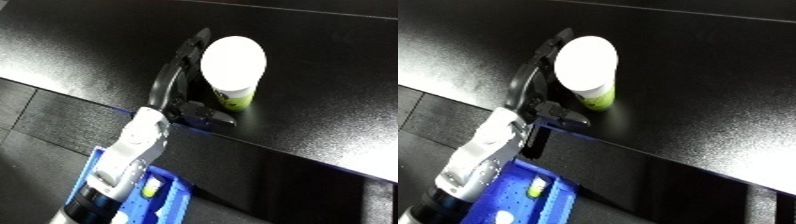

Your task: Pick up the object and place it into the box

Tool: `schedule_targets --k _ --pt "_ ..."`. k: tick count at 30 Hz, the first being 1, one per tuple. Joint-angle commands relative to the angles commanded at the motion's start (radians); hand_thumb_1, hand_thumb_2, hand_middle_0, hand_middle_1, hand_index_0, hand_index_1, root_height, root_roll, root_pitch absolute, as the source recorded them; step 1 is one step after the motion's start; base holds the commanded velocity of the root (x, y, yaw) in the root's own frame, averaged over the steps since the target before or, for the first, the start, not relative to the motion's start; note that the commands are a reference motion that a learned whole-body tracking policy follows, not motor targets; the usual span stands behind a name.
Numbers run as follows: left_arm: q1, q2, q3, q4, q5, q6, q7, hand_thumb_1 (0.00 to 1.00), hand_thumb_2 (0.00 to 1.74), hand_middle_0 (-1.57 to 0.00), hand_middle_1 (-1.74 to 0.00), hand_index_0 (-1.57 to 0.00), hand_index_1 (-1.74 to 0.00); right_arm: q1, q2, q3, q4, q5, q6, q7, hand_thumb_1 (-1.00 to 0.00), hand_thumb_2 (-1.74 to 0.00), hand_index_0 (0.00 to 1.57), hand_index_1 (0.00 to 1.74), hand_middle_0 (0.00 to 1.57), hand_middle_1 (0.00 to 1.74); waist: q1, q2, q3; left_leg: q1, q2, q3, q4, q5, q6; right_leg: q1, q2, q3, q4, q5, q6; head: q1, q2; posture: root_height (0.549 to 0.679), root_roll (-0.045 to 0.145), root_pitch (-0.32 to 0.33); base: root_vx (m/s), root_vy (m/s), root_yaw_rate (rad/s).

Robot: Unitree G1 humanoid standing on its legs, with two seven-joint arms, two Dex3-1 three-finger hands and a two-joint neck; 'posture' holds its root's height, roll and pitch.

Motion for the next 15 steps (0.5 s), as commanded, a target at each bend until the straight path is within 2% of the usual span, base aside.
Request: schedule_targets --k 8,15 --pt "-0.072 -0.045 -0.039 0.123 -0.04 -0.022 -0.034 0.5 0.87 -0.79 -0.87 -0.79 -0.87 -0.024 0.007 0.018 0.009 -0.009 0.013 -0.01 0.0 0.0 0.0 0.0 0.0 0.0 -0.022 -0.008 0.0 -0.003 0.01 0.011 0.007 -0.007 0.0035 -0.012 0.0019 0.011 -0.002 0.005 0.0042 -0.032 -0.004 0.609 0.028 0.0 -0.001 0.015 -0.052" --pt "-0.095 -0.042 -0.05 0.144 -0.048 -0.029 -0.046 0.85 1.48 -1.33 -1.48 -1.33 -1.48 -0.021 0.008 0.026 0.011 -0.012 0.011 -0.01 0.0 0.0 0.0 0.0 0.0 0.0 -0.025 -0.006 0.0 0.003 0.011 0.013 0.007 -0.011 0.0048 -0.008 0.0016 0.013 -0.003 0.003 0.0041 -0.048 -0.006 0.61 0.028 -0.003 0.003 0.008 -0.016"
